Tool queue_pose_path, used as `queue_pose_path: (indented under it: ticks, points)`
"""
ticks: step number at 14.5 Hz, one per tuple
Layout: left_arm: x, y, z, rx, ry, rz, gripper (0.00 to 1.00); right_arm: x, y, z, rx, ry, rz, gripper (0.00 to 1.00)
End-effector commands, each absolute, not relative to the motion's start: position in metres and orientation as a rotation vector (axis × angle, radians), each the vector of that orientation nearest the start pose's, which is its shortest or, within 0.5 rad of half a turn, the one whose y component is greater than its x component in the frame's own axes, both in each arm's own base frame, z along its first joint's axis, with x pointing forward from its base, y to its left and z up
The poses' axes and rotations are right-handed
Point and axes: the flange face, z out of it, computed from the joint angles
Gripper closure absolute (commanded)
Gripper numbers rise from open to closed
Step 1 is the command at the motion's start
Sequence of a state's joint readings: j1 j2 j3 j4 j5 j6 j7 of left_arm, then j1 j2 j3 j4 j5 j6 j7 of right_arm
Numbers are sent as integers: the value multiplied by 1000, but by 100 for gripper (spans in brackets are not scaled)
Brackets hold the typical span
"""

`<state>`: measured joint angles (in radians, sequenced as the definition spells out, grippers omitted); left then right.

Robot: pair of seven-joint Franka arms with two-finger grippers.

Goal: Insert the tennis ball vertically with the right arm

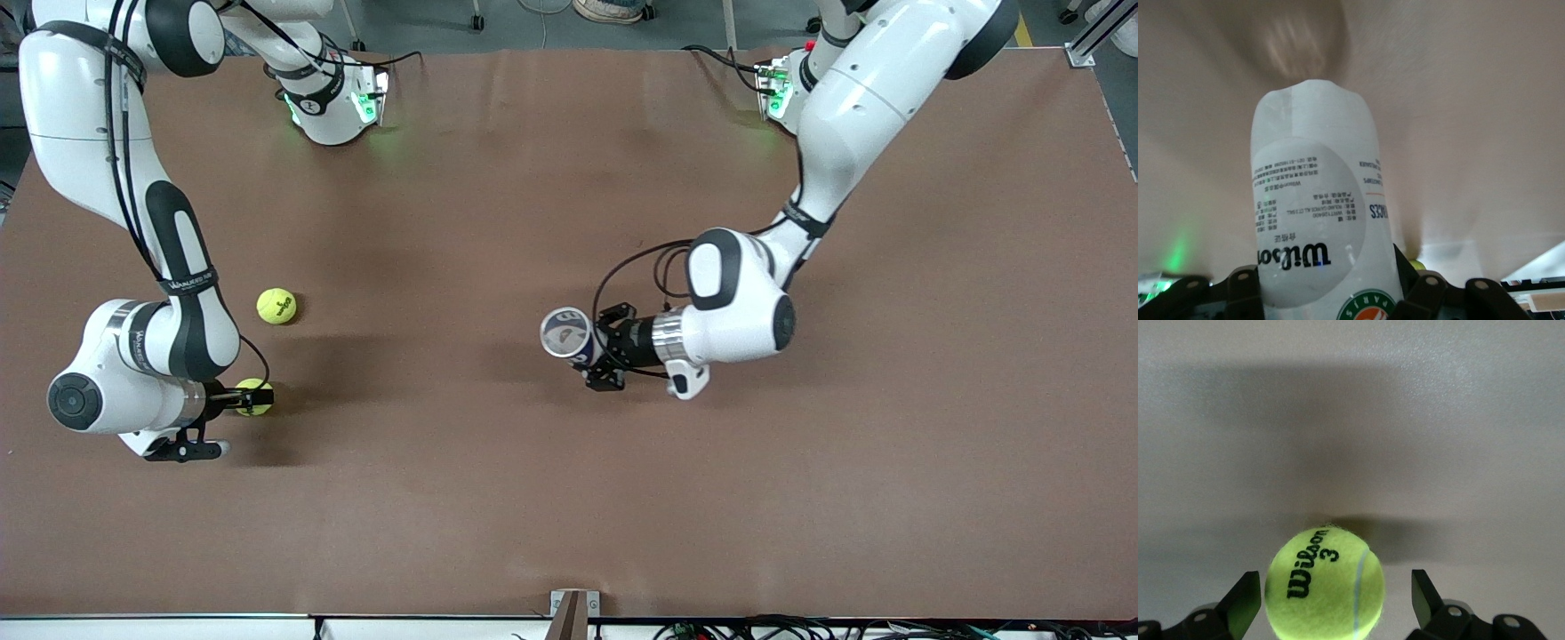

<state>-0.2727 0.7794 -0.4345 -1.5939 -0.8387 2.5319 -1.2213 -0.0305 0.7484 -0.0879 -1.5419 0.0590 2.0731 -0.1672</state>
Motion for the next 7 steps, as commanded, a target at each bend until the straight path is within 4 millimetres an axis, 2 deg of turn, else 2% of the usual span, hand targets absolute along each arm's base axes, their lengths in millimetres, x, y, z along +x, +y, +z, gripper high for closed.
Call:
queue_pose_path:
  ticks: [1,6,7]
  points:
    - [576,-455,218,1888,1528,-739,37,676,-68,191,-3096,-62,316,7]
    - [590,-455,211,1872,1565,-696,37,677,-66,193,-3096,-67,316,57]
    - [591,-455,212,1868,1569,-697,37,676,-64,194,-3096,-73,321,61]
